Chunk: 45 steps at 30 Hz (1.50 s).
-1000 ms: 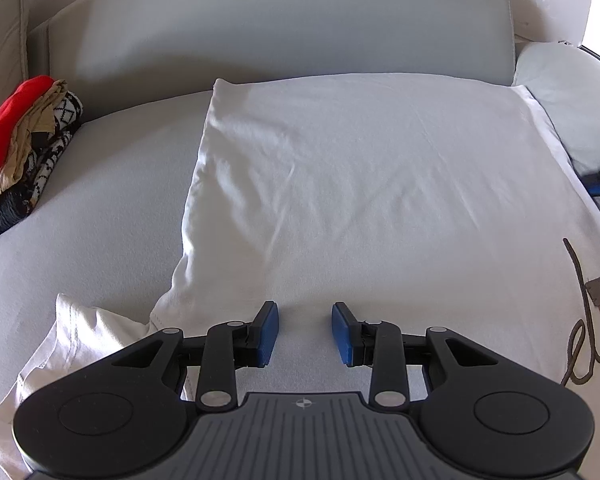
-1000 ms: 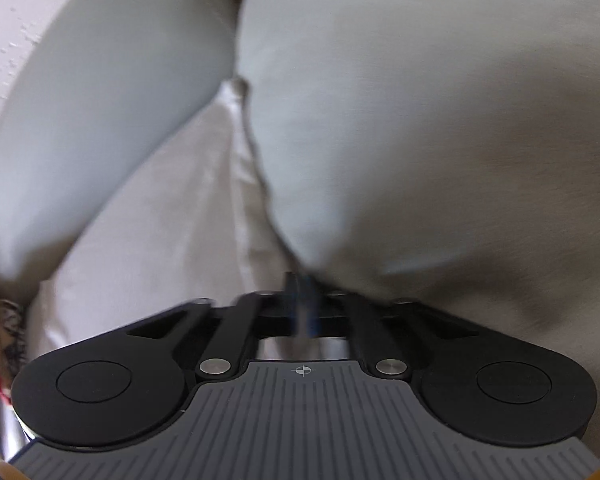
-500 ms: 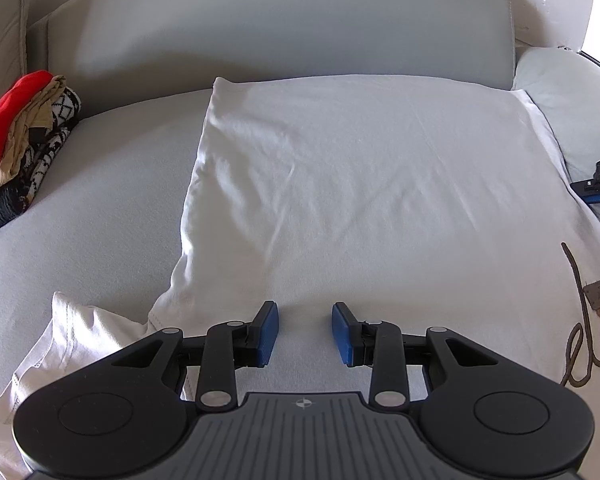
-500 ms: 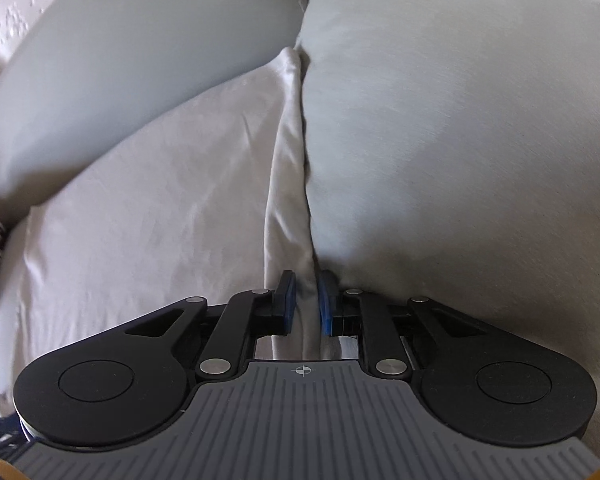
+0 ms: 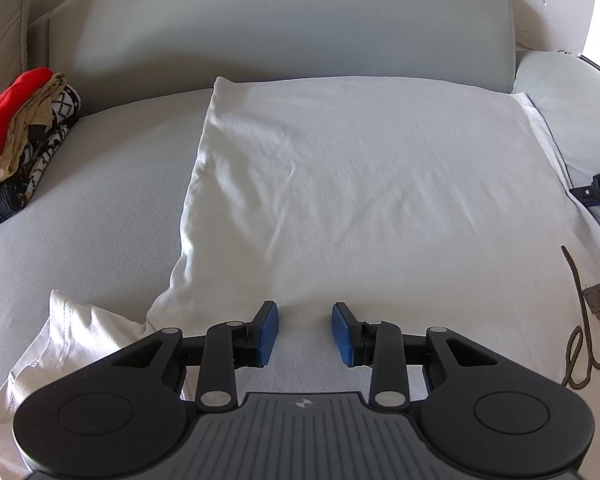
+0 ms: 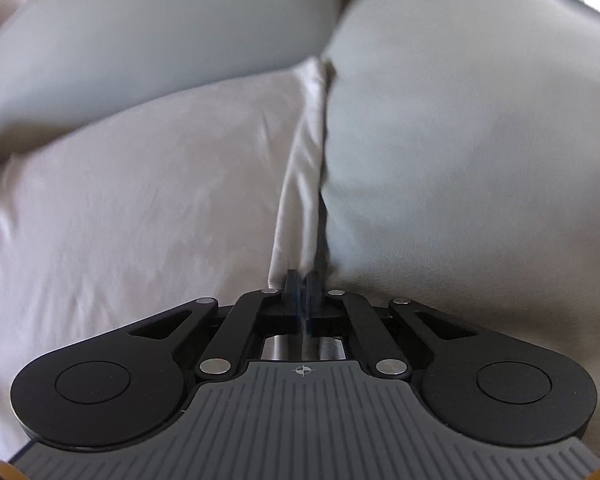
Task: Fold clothes
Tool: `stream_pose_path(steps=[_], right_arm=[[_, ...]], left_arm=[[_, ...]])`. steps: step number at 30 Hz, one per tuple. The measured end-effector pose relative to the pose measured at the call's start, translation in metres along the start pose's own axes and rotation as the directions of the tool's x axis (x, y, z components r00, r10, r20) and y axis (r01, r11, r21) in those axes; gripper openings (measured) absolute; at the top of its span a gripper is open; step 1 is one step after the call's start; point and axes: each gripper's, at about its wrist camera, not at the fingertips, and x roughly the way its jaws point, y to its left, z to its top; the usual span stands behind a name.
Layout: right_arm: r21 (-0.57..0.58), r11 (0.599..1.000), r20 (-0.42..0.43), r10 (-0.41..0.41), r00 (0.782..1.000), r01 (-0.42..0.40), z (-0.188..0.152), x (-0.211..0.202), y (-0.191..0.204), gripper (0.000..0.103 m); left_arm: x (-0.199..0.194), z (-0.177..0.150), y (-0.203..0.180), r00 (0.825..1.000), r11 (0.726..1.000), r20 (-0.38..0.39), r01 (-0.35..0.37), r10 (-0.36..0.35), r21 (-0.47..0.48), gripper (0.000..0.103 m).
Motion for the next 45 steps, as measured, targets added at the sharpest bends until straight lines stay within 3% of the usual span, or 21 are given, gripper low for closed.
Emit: stream_pose_path(steps=[2,6,10,12,14,16,18,20,21,22,24,25,26,28,30,31,32,36,39,41,45], right_arm=[[-0.053,0.994,0.068,-0.092,0.993,0.095,-0.005,-0.011,0.008,0.0],[-0.097,0.957,0.158,-0.257,0.953,0.274,-0.009,-0.026,0.019,0.0],[-0.216,0.894,0.135,-0.371,0.919,0.393,-0.01,-0.011,0.037,0.002],[-0.225,0.902,0.077,-0.36,0.93,0.368,-0.004,-0.005,0.037,0.007],[-0.119,0.946,0.087,-0.293,0.952,0.302,0.002,-0.026,0.025,0.03],[0.01,0.968,0.14,-0.25,0.958,0.251,0.002,-0.056,0.005,0.031],[0.102,0.985,0.165,-0.158,0.974,0.142,-0.002,-0.081,-0.015,0.032],[0.127,0.991,0.105,0.026,0.994,-0.04,-0.01,-0.08,-0.022,0.03],[0.141,0.982,0.076,0.116,0.99,-0.125,-0.015,-0.078,-0.025,0.03],[0.126,0.979,0.034,0.155,0.987,-0.158,-0.021,-0.072,-0.023,0.028],[0.036,0.996,-0.056,0.089,0.994,-0.087,-0.037,-0.056,-0.013,0.011],[0.035,0.999,-0.046,0.024,0.999,-0.022,-0.043,-0.062,-0.015,0.0],[0.035,0.998,-0.035,-0.042,0.998,0.043,-0.048,-0.067,-0.016,0.0],[0.037,0.984,-0.014,-0.173,0.985,0.173,-0.06,-0.078,-0.018,0.0],[0.024,0.961,0.024,-0.276,0.961,0.275,-0.068,-0.099,-0.015,0.0],[0.023,0.961,0.034,-0.275,0.961,0.274,-0.07,-0.111,-0.013,0.0],[0.023,0.963,0.044,-0.27,0.962,0.27,-0.073,-0.123,-0.012,0.012],[0.043,0.993,0.05,-0.113,0.992,0.111,-0.092,-0.174,-0.013,0.03],[0.071,0.997,0.069,-0.014,0.997,0.009,-0.111,-0.212,-0.007,0.04],[0.08,0.996,0.089,0.042,0.995,-0.05,-0.121,-0.232,-0.001,0.055],[0.08,0.988,0.075,0.123,0.99,-0.129,-0.145,-0.245,0.015,0.059]], left_arm=[[0.0,0.0,0.001,1.0,1.0,-0.002,0.005,-0.005,-0.005,0.033],[0.0,0.001,0.003,1.0,1.0,-0.004,0.014,-0.014,-0.011,0.033],[0.001,0.001,0.005,1.0,1.0,-0.006,0.023,-0.023,-0.008,0.033],[0.001,0.002,0.005,1.0,1.0,-0.008,0.023,-0.023,0.0,0.034],[0.0,0.002,0.005,1.0,1.0,-0.009,0.023,-0.023,0.011,0.034],[-0.003,0.003,0.007,1.0,1.0,-0.017,0.007,-0.007,0.021,0.037],[-0.009,0.003,0.011,0.999,0.999,-0.029,-0.024,0.025,0.03,0.037],[-0.014,-0.001,0.015,0.996,0.996,-0.033,-0.081,0.083,0.041,0.036],[-0.016,-0.005,0.017,0.994,0.993,-0.03,-0.103,0.105,0.058,0.036],[-0.017,-0.008,0.018,0.991,0.989,-0.027,-0.125,0.127,0.075,0.036],[-0.02,-0.015,0.02,0.985,0.98,-0.02,-0.169,0.172,0.11,0.034],[-0.021,-0.019,0.015,0.977,0.965,-0.018,-0.205,0.211,0.165,0.033],[-0.021,-0.024,0.011,0.964,0.942,-0.017,-0.255,0.265,0.216,0.033],[-0.026,-0.031,0.013,0.953,0.928,-0.03,-0.287,0.303,0.238,0.033],[-0.036,-0.036,0.018,0.95,0.931,-0.053,-0.289,0.308,0.224,0.033],[-0.04,-0.037,0.02,0.944,0.925,-0.06,-0.303,0.324,0.229,0.032],[-0.044,-0.039,0.021,0.936,0.918,-0.068,-0.321,0.345,0.233,0.032],[-0.085,-0.051,0.023,0.962,0.956,-0.066,-0.254,0.266,0.15,0.029],[-0.13,-0.064,0.021,0.986,0.984,-0.032,-0.16,0.163,0.083,0.033],[-0.155,-0.073,0.018,0.993,0.991,-0.001,-0.121,0.122,0.062,0.034],[-0.175,-0.087,0.008,0.994,0.995,0.051,-0.101,0.1,0.011,0.036]])
